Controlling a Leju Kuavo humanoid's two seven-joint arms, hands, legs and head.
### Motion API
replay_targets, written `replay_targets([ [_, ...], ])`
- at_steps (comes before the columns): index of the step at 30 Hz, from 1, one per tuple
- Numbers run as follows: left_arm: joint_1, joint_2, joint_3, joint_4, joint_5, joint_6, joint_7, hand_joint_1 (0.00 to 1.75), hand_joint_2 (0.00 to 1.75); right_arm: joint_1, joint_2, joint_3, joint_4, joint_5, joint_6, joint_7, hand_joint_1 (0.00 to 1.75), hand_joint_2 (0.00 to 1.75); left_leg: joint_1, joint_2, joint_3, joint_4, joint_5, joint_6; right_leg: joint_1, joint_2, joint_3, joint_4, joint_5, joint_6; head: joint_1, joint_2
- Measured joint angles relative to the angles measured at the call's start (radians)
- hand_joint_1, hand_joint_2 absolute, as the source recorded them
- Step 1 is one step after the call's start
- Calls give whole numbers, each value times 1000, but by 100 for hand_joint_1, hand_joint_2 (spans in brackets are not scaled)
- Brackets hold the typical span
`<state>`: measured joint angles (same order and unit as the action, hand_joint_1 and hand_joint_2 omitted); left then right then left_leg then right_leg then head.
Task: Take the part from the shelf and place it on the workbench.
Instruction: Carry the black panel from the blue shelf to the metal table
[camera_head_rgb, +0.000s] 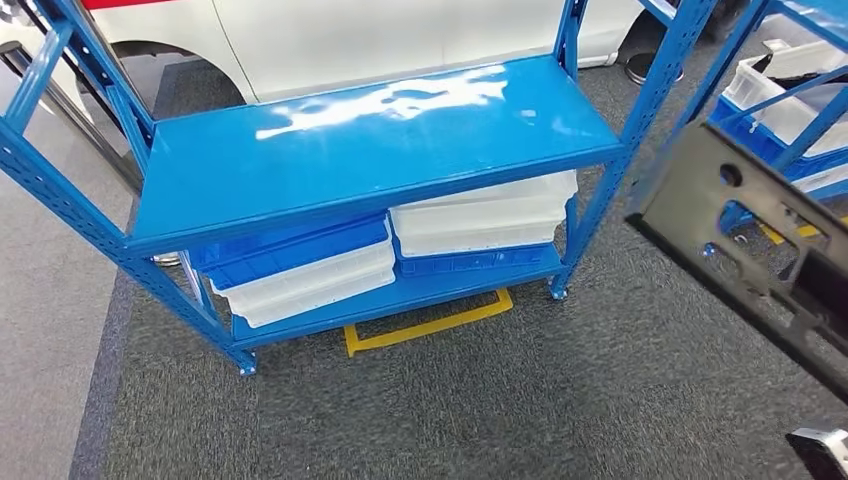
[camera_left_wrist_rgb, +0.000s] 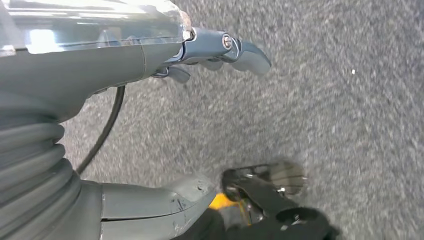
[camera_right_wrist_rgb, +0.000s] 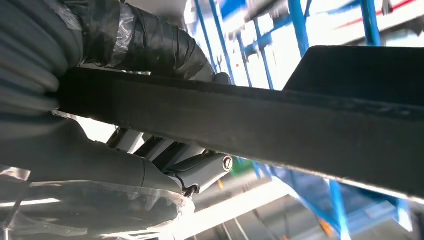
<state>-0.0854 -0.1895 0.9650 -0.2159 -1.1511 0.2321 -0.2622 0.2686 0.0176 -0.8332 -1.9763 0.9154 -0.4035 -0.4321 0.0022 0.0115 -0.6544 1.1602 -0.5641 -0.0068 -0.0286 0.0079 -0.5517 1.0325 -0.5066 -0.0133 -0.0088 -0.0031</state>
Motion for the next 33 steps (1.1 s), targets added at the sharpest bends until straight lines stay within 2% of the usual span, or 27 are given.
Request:
replay_targets([
  [1, 1, 0, 1, 0, 1, -1, -2, 0, 175, -7, 6, -25, 0, -26, 36, -15, 175, 175, 0, -2, -21, 67, -40, 0, 3, 3, -10, 1, 7, -3, 0, 0],
  [2, 1, -1, 2, 0, 1, -1, -3, 0, 175, -15, 13, -47, 0, -43, 63, -27, 175, 175, 0, -2, -33, 119, -62, 2, 7, 9, -19, 1, 13, -5, 0, 0],
  [3, 2, -1, 3, 0, 1, -1, -3, 0, 175, -22, 20, -68, 0, -55, 86, -37, 175, 175, -1, -3, -30, 140, -65, 6, 11, 16, -27, 2, 19, -6, 0, 0],
  [4, 3, -1, 5, 0, 2, -1, -3, 0, 175, -29, 27, -89, 0, -62, 106, -47, 175, 175, -3, -6, -7, 122, -48, 12, 14, 25, -32, 3, 24, -6, 0, 0],
  [5, 4, -1, 6, 0, 2, -1, -4, 0, 175, -35, 33, -110, 0, -69, 127, -55, 175, 175, -6, -15, 32, 67, -19, 21, 16, 35, -36, 4, 28, -5, 0, 0],
  [7, 4, 2, 12, 0, 3, -1, -5, 0, 175, -50, 46, -153, 1, -82, 164, -70, 175, 175, -14, -61, 122, -76, 30, 44, 16, 54, -41, 4, 34, -2, 0, 0],
  [8, 4, 4, 15, 0, 3, -1, -6, 0, 175, -58, 51, -173, 2, -90, 181, -76, 175, 175, -16, -82, 152, -128, 41, 51, 13, 63, -44, 4, 39, 3, 0, 0],
  [9, 5, 5, 17, 0, 4, -1, -6, 0, 175, -65, 57, -191, 4, -99, 197, -81, 175, 175, -17, -95, 167, -155, 43, 55, 9, 74, -48, 2, 44, 8, 0, 0],
  [10, 5, 6, 19, 0, 3, -2, -5, 0, 175, -71, 61, -208, 5, -106, 212, -85, 175, 175, -18, -92, 172, -165, 45, 56, 6, 85, -51, 0, 50, 16, 0, 0],
  [11, 5, 5, 20, 0, 3, -2, -4, 0, 175, -76, 64, -225, 5, -109, 228, -90, 175, 175, -18, -80, 174, -177, 51, 56, 4, 96, -53, -2, 55, 23, 0, 0],
  [12, 5, 5, 20, 0, 2, -4, -3, 0, 175, -80, 67, -244, 6, -109, 246, -98, 175, 175, -17, -65, 179, -190, 58, 58, 5, 91, -57, 1, 54, 27, 0, 0],
  [13, 5, 4, 20, 0, 0, -6, -2, 0, 175, -87, 69, -265, 7, -106, 264, -106, 175, 175, -14, -50, 183, -204, 65, 60, 7, 75, -67, 19, 41, 31, 0, 0],
  [15, 5, 4, 20, 0, -1, -10, -1, 0, 175, -105, 71, -306, 9, -93, 295, -119, 175, 175, -12, -17, 186, -219, 75, 64, 9, 27, -111, 108, -14, 37, 1, 0],
  [16, 6, 4, 20, 0, -2, -12, -1, 0, 175, -115, 72, -324, 10, -81, 305, -123, 175, 175, -12, -3, 183, -219, 75, 65, 7, 13, -140, 170, -46, 42, 1, 0],
  [17, 6, 4, 20, 0, -2, -13, -1, 0, 175, -122, 72, -341, 11, -63, 311, -125, 175, 175, -11, 13, 181, -216, 74, 64, 3, 6, -163, 221, -65, 48, 2, 0],
  [18, 5, 4, 21, 0, -3, -14, 0, 0, 175, -128, 72, -357, 13, -41, 315, -127, 175, 175, -11, 28, 179, -213, 72, 62, -2, 1, -171, 246, -67, 53, 2, 0],
  [19, 5, 3, 21, 0, -4, -15, 0, 0, 175, -134, 72, -373, 14, -19, 316, -129, 175, 175, -9, 42, 178, -208, 69, 58, -7, -5, -162, 235, -52, 59, 2, 0],
  [21, 4, 2, 20, 0, -6, -15, 1, 0, 175, -145, 72, -402, 17, 21, 316, -136, 175, 175, -5, 67, 177, -193, 56, 45, -13, -34, -95, 119, 3, 69, 2, 0],
  [22, 3, 2, 20, 0, -7, -15, 1, 0, 175, -152, 72, -415, 20, 38, 315, -142, 175, 175, -5, 78, 175, -182, 47, 37, -12, -50, -64, 63, 21, 67, 2, 0],
  [23, 2, 2, 20, 0, -9, -15, 1, 0, 175, -160, 72, -428, 23, 55, 313, -148, 175, 175, -6, 87, 173, -173, 40, 29, -8, -60, -45, 27, 28, 61, 1, 0],
  [24, 0, 2, 20, 0, -10, -15, 2, 0, 175, -168, 71, -443, 26, 72, 311, -154, 175, 175, -8, 96, 173, -167, 34, 23, -4, -62, -41, 16, 25, 51, 0, 0],
  [26, -5, 2, 20, 0, -13, -15, 5, 0, 175, -180, 71, -476, 32, 100, 308, -163, 175, 175, -9, 109, 176, -164, 29, 15, 1, -42, -46, 21, 24, 32, -2, 0],
  [27, -7, 1, 20, 0, -14, -15, 6, 0, 175, -184, 71, -492, 34, 110, 307, -167, 175, 175, -7, 103, 177, -159, 23, 11, 1, -35, -47, 20, 26, 25, -2, 0],
  [30, -8, 1, 20, 0, -15, -16, 7, 0, 175, -194, 71, -522, 37, 126, 305, -174, 175, 175, 1, 44, 159, -111, -23, 3, -1, -17, -49, 15, 31, 9, -2, 0],
  [31, -8, 1, 20, 0, -15, -16, 7, 0, 175, -196, 71, -524, 38, 127, 305, -174, 175, 175, 1, 34, 154, -100, -32, 3, -1, -16, -50, 15, 32, 8, -2, 0],
  [33, -7, 1, 20, 0, -15, -16, 7, 0, 175, -196, 71, -524, 38, 127, 305, -174, 175, 175, 1, 34, 154, -99, -33, 3, -1, -16, -50, 15, 32, 8, -2, 0],
])
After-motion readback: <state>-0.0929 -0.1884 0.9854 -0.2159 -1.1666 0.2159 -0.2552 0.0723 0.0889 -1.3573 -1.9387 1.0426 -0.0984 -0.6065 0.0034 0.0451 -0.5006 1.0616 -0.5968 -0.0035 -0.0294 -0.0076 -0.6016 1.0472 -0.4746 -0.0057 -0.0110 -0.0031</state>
